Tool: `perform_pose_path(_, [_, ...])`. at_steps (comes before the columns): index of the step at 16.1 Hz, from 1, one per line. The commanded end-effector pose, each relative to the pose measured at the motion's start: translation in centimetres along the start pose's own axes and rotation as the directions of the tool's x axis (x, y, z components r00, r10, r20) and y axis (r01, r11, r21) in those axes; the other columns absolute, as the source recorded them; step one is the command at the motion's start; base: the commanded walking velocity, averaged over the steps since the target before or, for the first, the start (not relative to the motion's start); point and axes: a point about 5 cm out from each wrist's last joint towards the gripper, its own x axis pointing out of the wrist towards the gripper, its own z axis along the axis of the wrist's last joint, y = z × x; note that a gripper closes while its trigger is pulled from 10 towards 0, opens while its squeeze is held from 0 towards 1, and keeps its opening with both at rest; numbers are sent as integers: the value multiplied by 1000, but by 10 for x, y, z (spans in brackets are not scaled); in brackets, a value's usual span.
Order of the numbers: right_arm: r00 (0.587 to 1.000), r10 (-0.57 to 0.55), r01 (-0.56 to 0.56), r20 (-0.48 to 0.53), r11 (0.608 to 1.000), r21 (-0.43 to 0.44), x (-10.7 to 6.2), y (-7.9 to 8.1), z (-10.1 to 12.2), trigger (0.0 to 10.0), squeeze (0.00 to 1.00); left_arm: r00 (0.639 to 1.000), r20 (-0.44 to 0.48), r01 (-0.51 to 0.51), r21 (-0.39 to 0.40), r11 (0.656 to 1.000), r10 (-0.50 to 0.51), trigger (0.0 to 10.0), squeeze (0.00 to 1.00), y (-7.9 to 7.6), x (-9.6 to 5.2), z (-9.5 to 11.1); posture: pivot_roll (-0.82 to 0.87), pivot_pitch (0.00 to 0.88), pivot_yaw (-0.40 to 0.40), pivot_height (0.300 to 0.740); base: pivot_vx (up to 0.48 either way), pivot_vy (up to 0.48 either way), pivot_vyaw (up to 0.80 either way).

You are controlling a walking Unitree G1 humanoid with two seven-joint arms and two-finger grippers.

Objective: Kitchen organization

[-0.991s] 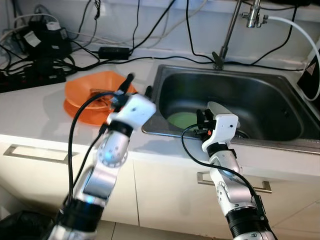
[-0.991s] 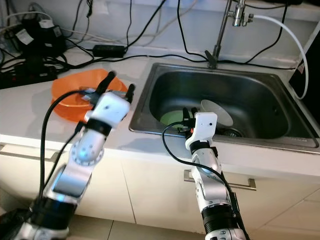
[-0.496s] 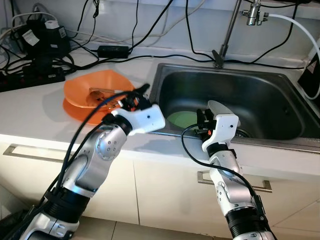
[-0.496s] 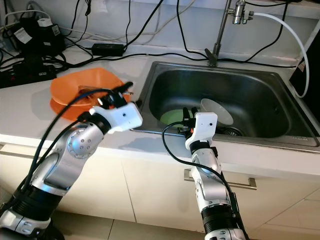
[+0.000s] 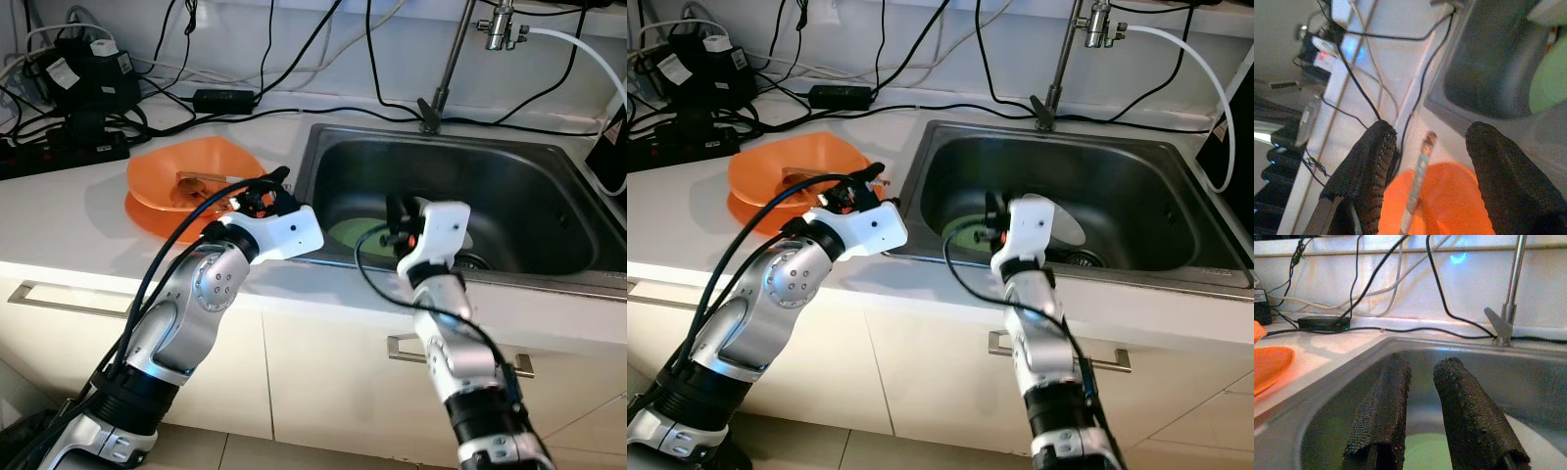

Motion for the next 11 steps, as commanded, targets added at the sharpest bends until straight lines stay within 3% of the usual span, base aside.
perform_pose_path(1, [1000, -1, 1, -14, 1000, -14, 2, -2, 2, 10000, 0, 1000, -3, 13, 36, 999, -13, 10000, 0, 2, 4, 2, 48, 0, -22, 740, 0, 0, 0])
perform_pose_path(5, [993, 112, -112, -41, 994, -5, 6, -6, 6, 10000, 0, 999, -42, 2, 50, 999, 0, 10000, 0, 2, 7, -4, 47, 0, -26, 740, 0, 0, 0])
perform_pose_path(6, [984, 174, -176, -38, 983, -47, 5, -11, 8, 10000, 0, 999, -42, -6, 51, 999, 8, 10000, 0, 4, 9, -3, 53, 0, -29, 740, 0, 0, 0])
perform_pose_path(9, [948, 312, -314, -56, 949, -30, -3, -28, 13, 10000, 0, 999, -36, -7, 35, 999, 8, 10000, 0, 1, 12, -1, 48, 6, -24, 740, 0, 0, 0])
perform_pose_path(11, [931, 362, -363, -51, 931, -17, -8, -29, 15, 10000, 0, 999, -36, -7, 31, 999, 8, 10000, 0, 0, 12, 0, 44, 11, -23, 740, 0, 0, 0])
